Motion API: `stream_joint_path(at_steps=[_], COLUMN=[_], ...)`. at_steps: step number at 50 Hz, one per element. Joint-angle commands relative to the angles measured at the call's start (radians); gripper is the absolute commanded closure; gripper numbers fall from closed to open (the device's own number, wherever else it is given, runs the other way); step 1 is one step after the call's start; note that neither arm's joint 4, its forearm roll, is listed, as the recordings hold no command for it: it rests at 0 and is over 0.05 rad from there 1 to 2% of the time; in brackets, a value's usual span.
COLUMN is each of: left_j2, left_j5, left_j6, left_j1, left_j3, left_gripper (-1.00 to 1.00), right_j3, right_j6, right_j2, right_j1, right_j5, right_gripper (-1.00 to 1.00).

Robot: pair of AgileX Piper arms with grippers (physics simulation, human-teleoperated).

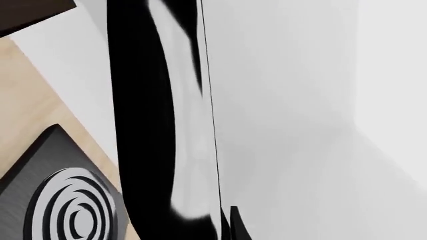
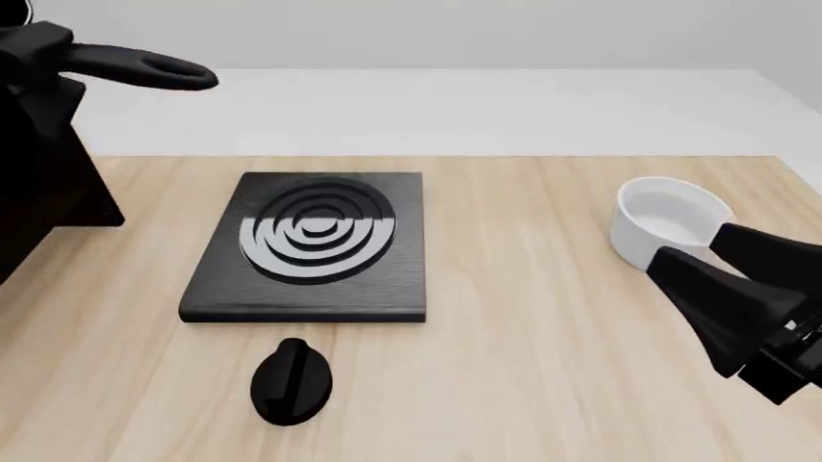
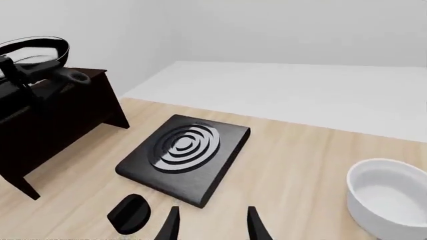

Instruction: Put the frying pan on the cabinet shelf.

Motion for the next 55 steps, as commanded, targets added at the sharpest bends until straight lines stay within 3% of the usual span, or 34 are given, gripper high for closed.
stream_joint_path(at_steps=[1,9,13,15,20,31,33,43,55], left_j2=[0.032,0.072,0.115,0.182,0.204,0.276,0.29,0.315,0.375], left_j5=[-0.041,-0.071,-0.12,-0.156,-0.229,-0.273,-0.252,-0.259,-0.342], left_j6=[-0.034,-0.056,-0.085,-0.107,-0.144,-0.152,-0.12,-0.106,-0.149], left_j1=[0.072,0.109,0.114,0.168,0.161,0.226,0.243,0.284,0.301], left_j3=[-0.034,-0.035,-0.035,-0.042,-0.002,-0.01,-0.03,-0.052,-0.02], left_gripper=[1.0,1.0,1.0,1.0,1.0,1.0,1.0,1.0,1.0], right_j3=[0.019,0.009,0.017,0.021,0.02,0.029,0.032,0.042,0.049], right_j6=[-0.015,-0.022,-0.027,-0.022,-0.025,-0.033,-0.046,-0.038,-0.041], right_j2=[-0.005,-0.003,0.01,0.022,0.026,0.035,0.025,0.04,0.056], right_j1=[0.006,0.038,0.05,0.05,0.052,0.05,0.032,0.048,0.064], right_j5=[-0.022,-0.032,-0.051,-0.064,-0.064,-0.075,-0.067,-0.09,-0.108], right_gripper=[-1.0,-1.0,-1.0,-1.0,-1.0,-1.0,-1.0,-1.0,-1.0])
